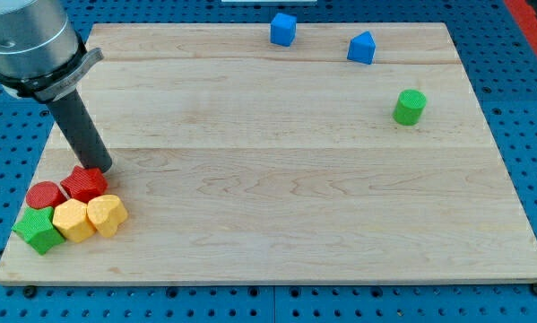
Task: Push the green circle towards bottom left
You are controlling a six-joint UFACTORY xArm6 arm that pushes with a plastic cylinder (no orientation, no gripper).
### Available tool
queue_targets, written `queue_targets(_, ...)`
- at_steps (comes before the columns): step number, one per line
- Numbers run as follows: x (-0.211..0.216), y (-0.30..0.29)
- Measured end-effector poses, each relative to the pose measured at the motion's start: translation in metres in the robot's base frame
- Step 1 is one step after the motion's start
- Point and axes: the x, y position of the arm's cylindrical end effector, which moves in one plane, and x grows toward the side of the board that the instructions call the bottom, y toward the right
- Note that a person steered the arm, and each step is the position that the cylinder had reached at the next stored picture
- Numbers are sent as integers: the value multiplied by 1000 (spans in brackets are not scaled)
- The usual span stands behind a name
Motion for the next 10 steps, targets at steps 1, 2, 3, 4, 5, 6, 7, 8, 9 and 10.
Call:
queue_targets(1, -26, -3)
queue_targets(2, -54, 46)
queue_targets(3, -64, 88)
queue_targets(4, -67, 154)
queue_targets(5, -86, 214)
queue_targets(6, -110, 268)
queue_targets(7, -142, 322)
queue_targets(8, -149, 359)
queue_targets(9, -134, 370)
queue_targets(10, -89, 398)
